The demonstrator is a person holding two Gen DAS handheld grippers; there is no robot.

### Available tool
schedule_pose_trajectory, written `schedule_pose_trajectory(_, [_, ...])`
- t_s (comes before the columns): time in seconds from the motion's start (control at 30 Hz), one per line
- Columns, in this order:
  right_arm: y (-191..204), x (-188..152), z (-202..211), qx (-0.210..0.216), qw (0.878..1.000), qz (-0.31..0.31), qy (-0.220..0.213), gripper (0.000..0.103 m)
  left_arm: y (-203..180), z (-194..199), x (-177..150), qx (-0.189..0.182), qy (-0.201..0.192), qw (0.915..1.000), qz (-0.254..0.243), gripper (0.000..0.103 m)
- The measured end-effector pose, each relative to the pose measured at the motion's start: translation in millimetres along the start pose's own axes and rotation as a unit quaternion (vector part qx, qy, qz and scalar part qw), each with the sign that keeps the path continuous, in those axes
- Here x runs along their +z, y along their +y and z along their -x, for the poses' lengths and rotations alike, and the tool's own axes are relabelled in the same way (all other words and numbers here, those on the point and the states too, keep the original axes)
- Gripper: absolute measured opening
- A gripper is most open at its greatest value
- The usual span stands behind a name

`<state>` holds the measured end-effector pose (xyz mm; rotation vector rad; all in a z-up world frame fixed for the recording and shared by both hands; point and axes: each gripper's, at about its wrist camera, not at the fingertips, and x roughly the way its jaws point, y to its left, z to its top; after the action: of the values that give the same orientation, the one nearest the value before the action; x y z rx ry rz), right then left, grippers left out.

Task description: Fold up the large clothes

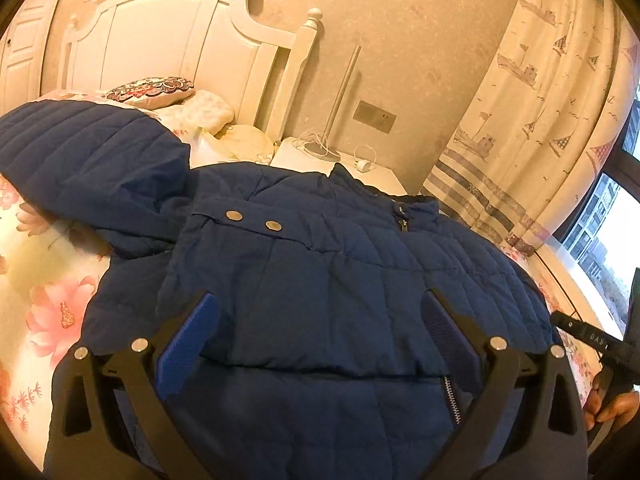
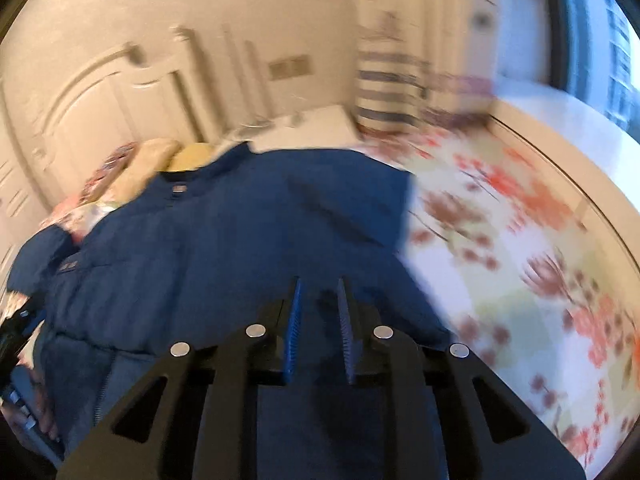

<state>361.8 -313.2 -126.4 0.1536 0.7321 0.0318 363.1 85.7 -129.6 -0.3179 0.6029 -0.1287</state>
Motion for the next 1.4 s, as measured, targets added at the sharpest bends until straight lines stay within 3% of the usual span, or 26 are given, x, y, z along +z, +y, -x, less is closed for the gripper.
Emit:
schedule_pose_trajectory(0.07, [5, 3, -13, -0.007, 1.000, 0.012, 0.018, 0.018, 2, -1, 0, 0.002, 0.003, 1.0000, 0.005, 0.101])
schedule_pose_trajectory(0.13, [-8, 2, -34, -0.055, 0.997, -0.008, 0.054, 0.018, 5, -3, 0, 0.004, 0.008, 0.9999, 0.013, 0.101])
schedule_pose_trajectory(0.23, [-24, 4, -30, -0.051, 0.996, -0.061, 0.050, 0.019, 8, -6, 0, 0.004, 0.014, 0.9997, 0.021, 0.101])
schedule_pose_trajectory(0.33, [-12, 15, -14, -0.054, 0.998, -0.040, 0.017, 0.030, 7, -10, 1, 0.006, 0.021, 0.9996, 0.019, 0.101])
schedule_pose_trajectory(0.4, [-5, 24, -13, -0.046, 0.998, -0.030, 0.006, 0.056, 7, -11, 0, 0.006, 0.023, 0.9996, 0.016, 0.101])
schedule_pose_trajectory(0.43, [-2, 29, -17, -0.037, 0.999, -0.029, 0.003, 0.060, 7, -11, 0, 0.006, 0.023, 0.9996, 0.018, 0.101])
schedule_pose_trajectory(0.5, [1, 33, -34, -0.048, 0.999, -0.014, 0.019, 0.061, 11, -11, 0, 0.005, 0.024, 0.9994, 0.026, 0.101])
schedule_pose_trajectory(0.57, [-5, 28, -67, -0.059, 0.994, -0.020, 0.087, 0.062, 15, -12, 0, 0.003, 0.026, 0.9989, 0.038, 0.101])
schedule_pose_trajectory(0.7, [3, 31, -44, -0.077, 0.995, -0.031, 0.046, 0.060, 18, -13, 1, -0.002, 0.025, 0.9985, 0.048, 0.101])
schedule_pose_trajectory(0.8, [42, 25, -19, -0.049, 0.998, 0.025, 0.007, 0.065, 19, -13, 1, -0.003, 0.024, 0.9983, 0.053, 0.101])
schedule_pose_trajectory(0.9, [89, 8, -19, 0.003, 0.994, 0.104, 0.032, 0.073, 22, -7, 1, -0.009, 0.012, 0.9978, 0.064, 0.101])
schedule_pose_trajectory(0.97, [109, -6, -38, -0.015, 0.987, 0.148, 0.061, 0.075, 29, 1, 3, -0.017, -0.004, 0.9963, 0.085, 0.101])
schedule_pose_trajectory(1.03, [106, -17, -50, -0.028, 0.986, 0.147, 0.068, 0.079, 42, 13, 7, -0.021, -0.025, 0.9930, 0.114, 0.101])
schedule_pose_trajectory(1.13, [98, -15, -49, -0.020, 0.989, 0.131, 0.068, 0.081, 83, 31, 17, -0.009, -0.061, 0.9770, 0.205, 0.101])
schedule_pose_trajectory(1.23, [99, -15, -50, -0.021, 0.989, 0.133, 0.068, 0.082, 139, 45, 26, 0.028, -0.086, 0.9486, 0.303, 0.100])
schedule_pose_trajectory(1.33, [102, -17, -54, -0.023, 0.988, 0.135, 0.068, 0.083, 210, 60, 35, 0.059, -0.112, 0.9132, 0.387, 0.100])
schedule_pose_trajectory(1.4, [103, -18, -54, -0.022, 0.988, 0.134, 0.068, 0.083, 248, 64, 41, 0.045, -0.129, 0.8970, 0.420, 0.100])
